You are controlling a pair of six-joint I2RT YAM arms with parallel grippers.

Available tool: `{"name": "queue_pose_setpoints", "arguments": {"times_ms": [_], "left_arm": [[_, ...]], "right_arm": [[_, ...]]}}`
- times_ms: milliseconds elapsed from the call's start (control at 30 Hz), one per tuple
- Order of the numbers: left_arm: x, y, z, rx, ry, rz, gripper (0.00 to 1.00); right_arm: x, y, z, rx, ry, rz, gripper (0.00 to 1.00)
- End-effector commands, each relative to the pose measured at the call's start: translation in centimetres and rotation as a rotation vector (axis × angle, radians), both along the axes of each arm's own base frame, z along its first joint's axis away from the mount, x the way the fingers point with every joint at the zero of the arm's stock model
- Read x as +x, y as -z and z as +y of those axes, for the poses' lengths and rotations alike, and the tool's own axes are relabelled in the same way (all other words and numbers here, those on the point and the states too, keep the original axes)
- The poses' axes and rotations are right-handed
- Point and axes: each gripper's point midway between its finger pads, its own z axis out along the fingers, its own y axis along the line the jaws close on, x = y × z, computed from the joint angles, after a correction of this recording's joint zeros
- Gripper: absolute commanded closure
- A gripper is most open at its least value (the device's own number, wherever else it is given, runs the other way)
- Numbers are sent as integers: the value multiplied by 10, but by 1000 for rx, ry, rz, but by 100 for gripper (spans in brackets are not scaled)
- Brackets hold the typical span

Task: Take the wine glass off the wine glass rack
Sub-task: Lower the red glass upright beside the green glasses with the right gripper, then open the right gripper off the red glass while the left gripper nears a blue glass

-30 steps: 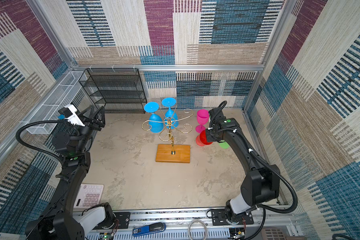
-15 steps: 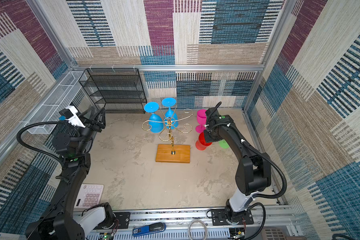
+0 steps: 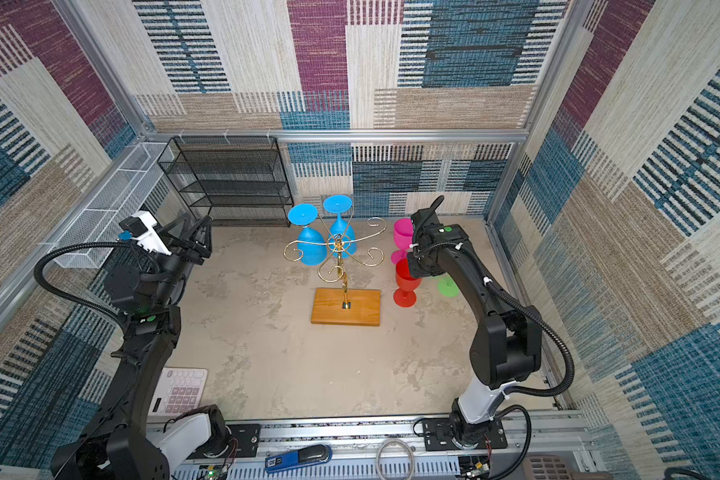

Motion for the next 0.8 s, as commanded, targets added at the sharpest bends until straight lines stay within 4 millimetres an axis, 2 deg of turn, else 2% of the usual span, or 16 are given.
{"name": "queue_pose_setpoints", "arguments": {"times_ms": [0, 100, 200, 267, 300, 400, 533, 667, 767], "left_arm": [[-2, -6, -1, 18, -2, -24, 25], [0, -4, 1, 12, -7, -9, 25], [5, -1, 3, -3, -15, 43, 25], [12, 6, 3, -24, -4, 114, 26], [14, 6, 1, -32, 15, 137, 26], [17, 1, -19, -54, 171, 202, 28], [22, -8, -41, -130, 391, 311, 35], [17, -13, -69, -150, 540, 366, 41], [14, -6, -98, -134, 630, 466, 43]], "right_arm": [[8, -15, 10, 58, -9, -52, 58], [8, -20, 11, 71, -11, -68, 57], [14, -55, 20, 132, -26, -165, 55], [15, -81, 25, 177, -46, -247, 50], [14, -97, 28, 206, -58, -294, 42], [8, -144, 40, 302, -105, -435, 22], [0, -204, 48, 403, -148, -652, 11], [-13, -233, 56, 507, -193, -796, 7], [-17, -241, 63, 558, -225, -825, 7]]}}
